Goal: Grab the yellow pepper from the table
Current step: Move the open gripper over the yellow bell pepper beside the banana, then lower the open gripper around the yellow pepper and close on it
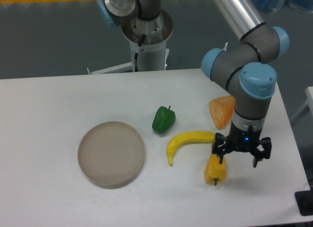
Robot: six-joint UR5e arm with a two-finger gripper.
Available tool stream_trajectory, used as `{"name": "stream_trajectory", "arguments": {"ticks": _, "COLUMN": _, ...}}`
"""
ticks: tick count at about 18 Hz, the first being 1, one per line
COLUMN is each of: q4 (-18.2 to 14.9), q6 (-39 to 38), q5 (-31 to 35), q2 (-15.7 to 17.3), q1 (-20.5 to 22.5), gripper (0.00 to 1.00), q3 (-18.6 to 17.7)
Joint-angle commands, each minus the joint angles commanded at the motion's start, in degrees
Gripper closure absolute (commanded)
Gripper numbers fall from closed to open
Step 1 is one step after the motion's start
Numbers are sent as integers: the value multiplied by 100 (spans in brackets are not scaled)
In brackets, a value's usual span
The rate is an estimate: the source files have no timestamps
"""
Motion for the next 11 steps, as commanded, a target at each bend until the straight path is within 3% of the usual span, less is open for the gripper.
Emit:
{"name": "stream_trajectory", "arguments": {"ticks": 4, "q4": 378, "q6": 62, "q5": 35, "q2": 26, "q1": -18, "gripper": 0, "q3": -448}}
{"name": "stream_trajectory", "arguments": {"ticks": 11, "q4": 440, "q6": 281, "q5": 132, "q2": 61, "q1": -44, "gripper": 0, "q3": -651}}
